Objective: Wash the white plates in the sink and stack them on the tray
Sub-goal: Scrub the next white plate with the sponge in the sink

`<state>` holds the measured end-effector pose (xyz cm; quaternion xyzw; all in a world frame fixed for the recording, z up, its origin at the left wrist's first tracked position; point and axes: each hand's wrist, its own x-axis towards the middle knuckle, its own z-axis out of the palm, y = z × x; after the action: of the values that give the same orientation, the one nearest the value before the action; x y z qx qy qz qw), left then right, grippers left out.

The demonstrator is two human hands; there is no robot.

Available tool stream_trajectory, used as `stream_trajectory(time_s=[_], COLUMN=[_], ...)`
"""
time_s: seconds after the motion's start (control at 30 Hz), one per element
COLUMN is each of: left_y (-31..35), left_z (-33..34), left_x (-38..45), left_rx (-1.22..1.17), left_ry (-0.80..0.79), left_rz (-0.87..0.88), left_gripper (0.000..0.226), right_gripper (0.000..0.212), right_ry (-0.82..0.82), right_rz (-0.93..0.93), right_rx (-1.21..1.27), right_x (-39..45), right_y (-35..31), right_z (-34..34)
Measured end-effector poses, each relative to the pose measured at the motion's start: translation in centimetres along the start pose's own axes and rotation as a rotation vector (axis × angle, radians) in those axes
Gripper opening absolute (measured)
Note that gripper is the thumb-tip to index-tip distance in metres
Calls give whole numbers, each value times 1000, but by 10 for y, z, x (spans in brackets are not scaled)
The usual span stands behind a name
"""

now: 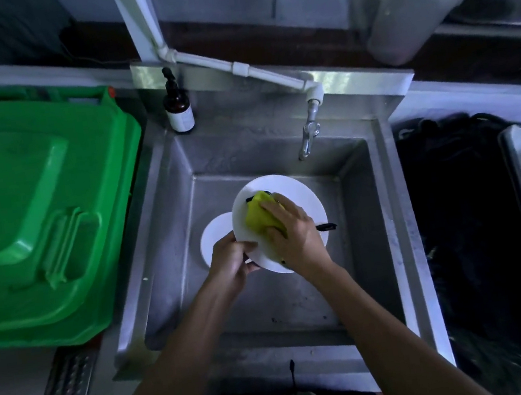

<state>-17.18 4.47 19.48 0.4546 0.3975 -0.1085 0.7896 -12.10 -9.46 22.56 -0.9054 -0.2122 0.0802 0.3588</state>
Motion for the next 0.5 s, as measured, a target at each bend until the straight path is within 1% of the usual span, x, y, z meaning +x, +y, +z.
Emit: stream_trajectory(time_s=[0.07, 0.2, 0.37, 0.5], left_y=[2, 5, 7, 10], left_z=[0, 1, 0, -3], left_x=[-3, -8, -13, -18], left_rx=[-16, -27, 11, 97], left_ry=[-19, -70, -185, -257], left_rz=[-6, 4, 20, 42], left_gripper=[40, 39, 42, 37], right_gripper=[55, 52, 48, 45], right_ry=[32, 38, 15, 2], right_rz=[-47, -165, -356, -419], right_rx=[-107, -193, -208, -190], right_x=[-7, -20, -18, -12], right_y=[2, 14, 17, 9], right_z=[0, 4, 0, -7])
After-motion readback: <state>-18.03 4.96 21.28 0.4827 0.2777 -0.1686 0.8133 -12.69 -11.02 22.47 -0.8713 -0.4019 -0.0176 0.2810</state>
